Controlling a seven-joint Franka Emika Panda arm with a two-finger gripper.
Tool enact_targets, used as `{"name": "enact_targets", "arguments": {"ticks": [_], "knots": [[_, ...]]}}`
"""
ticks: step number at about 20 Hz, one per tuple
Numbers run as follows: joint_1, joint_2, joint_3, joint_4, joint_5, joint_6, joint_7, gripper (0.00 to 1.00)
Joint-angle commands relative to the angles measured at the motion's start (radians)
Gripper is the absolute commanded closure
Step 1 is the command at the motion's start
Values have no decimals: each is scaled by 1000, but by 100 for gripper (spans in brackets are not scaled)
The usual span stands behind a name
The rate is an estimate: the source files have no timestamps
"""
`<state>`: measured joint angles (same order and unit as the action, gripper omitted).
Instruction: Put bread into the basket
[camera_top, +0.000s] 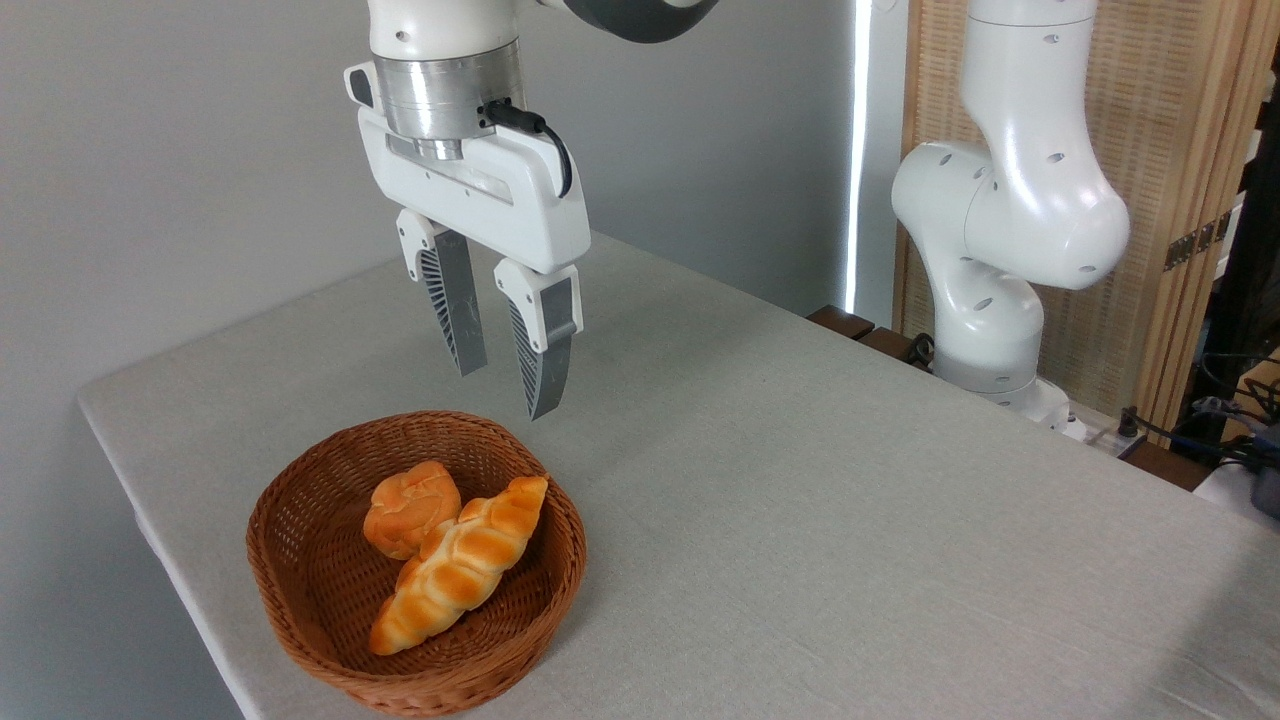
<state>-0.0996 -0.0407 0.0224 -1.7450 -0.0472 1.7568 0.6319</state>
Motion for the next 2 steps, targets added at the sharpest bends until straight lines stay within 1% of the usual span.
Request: {"name": "enact_targets", "arguments": {"ticks": [1,2], "knots": [[4,-22,4,-22,-16,-3,41,0],[4,-22,4,-22,-16,-5,42,0]]}}
